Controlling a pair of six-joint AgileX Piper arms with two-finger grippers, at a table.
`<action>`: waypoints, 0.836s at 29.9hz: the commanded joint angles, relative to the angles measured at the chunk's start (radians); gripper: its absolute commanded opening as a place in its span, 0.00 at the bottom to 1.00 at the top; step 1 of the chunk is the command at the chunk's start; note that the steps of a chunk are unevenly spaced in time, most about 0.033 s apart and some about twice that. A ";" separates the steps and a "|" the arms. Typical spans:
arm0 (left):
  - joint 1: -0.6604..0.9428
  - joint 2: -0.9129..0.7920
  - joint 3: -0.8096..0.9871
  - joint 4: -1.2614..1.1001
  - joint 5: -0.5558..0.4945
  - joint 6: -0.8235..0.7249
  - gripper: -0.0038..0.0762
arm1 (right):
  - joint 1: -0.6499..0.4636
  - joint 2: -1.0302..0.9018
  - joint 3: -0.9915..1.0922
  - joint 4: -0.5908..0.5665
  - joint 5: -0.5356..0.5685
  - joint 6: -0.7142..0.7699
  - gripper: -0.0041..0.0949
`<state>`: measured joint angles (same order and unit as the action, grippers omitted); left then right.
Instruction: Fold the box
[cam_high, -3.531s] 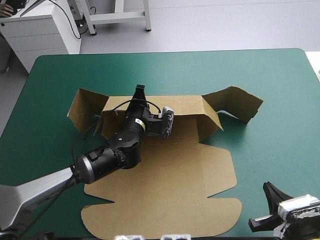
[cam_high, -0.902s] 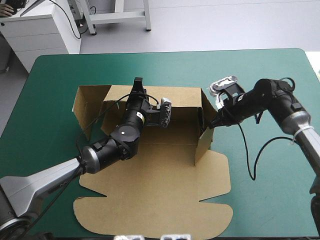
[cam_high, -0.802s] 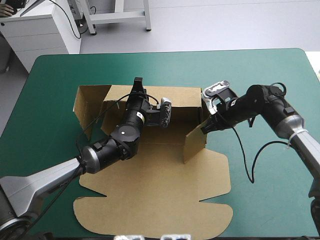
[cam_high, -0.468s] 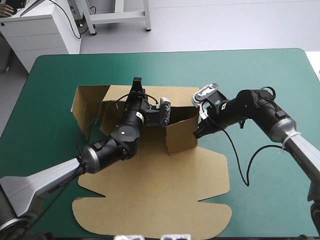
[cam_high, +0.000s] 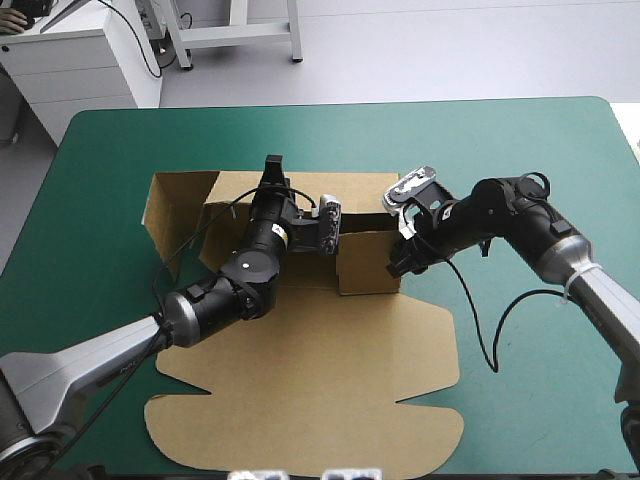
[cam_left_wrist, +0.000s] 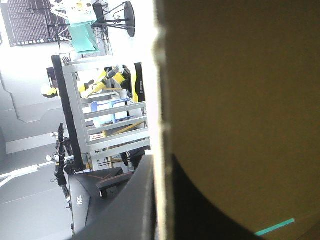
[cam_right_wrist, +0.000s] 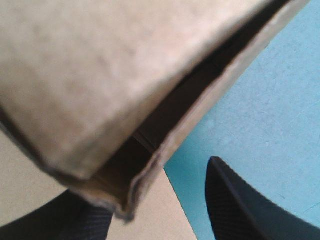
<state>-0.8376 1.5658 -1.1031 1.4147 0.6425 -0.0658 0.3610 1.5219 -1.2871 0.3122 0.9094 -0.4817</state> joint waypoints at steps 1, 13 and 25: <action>0.005 -0.039 -0.024 -0.028 0.031 0.034 0.04 | 0.001 -0.041 -0.026 0.026 -0.086 0.025 0.54; 0.005 -0.039 -0.024 -0.186 0.026 0.253 0.04 | 0.146 -0.041 0.063 0.018 -0.360 0.056 0.48; 0.005 -0.039 -0.024 -0.295 0.035 0.360 0.04 | 0.159 -0.034 0.153 -0.269 -0.553 0.422 0.46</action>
<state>-0.8293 1.5479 -1.1228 1.2016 0.6661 0.2634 0.5248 1.5197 -1.1422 0.0866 0.5153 -0.1042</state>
